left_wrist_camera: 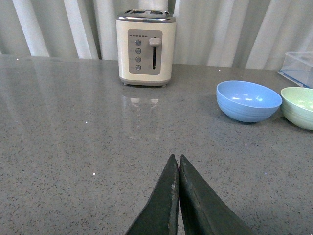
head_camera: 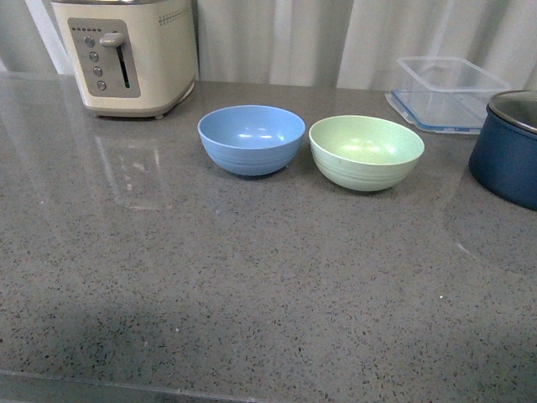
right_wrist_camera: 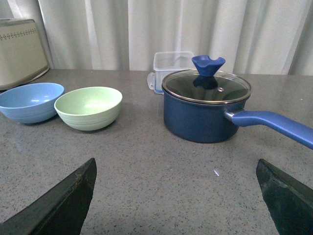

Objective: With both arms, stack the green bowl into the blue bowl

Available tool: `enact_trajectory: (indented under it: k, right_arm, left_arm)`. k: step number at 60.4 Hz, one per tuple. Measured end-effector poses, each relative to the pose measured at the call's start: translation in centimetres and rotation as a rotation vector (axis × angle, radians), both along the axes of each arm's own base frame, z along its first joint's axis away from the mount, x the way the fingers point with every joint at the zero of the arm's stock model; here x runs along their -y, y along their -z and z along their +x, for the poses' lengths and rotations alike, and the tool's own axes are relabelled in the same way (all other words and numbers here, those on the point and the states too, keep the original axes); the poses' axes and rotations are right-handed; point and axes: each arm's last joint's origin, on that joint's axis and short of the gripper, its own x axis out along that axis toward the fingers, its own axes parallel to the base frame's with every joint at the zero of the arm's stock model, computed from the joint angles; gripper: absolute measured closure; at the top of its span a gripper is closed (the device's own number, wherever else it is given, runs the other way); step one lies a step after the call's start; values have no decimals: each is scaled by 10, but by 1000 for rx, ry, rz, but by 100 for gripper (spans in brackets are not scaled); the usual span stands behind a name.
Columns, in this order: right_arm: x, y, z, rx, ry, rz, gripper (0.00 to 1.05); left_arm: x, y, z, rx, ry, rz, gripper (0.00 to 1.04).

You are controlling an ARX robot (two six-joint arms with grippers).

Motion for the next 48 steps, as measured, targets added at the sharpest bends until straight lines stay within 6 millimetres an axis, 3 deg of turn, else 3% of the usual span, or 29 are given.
enact_trajectory:
  k: [25, 36, 42, 48]
  right_arm:
    - [0, 0, 0, 0, 0, 0, 10]
    - [0, 0, 0, 0, 0, 0, 10]
    - [-3, 0, 1, -92, -158, 26, 10]
    - [-10, -17, 6, -116, -284, 34, 10]
  left_arm:
    - [0, 3, -14, -5, 0, 0, 101]
    - [0, 3, -14, -7, 0, 0, 71]
    - [0, 3, -14, -8, 0, 0, 53]
    - [0, 3, -14, -7, 1, 0, 37]
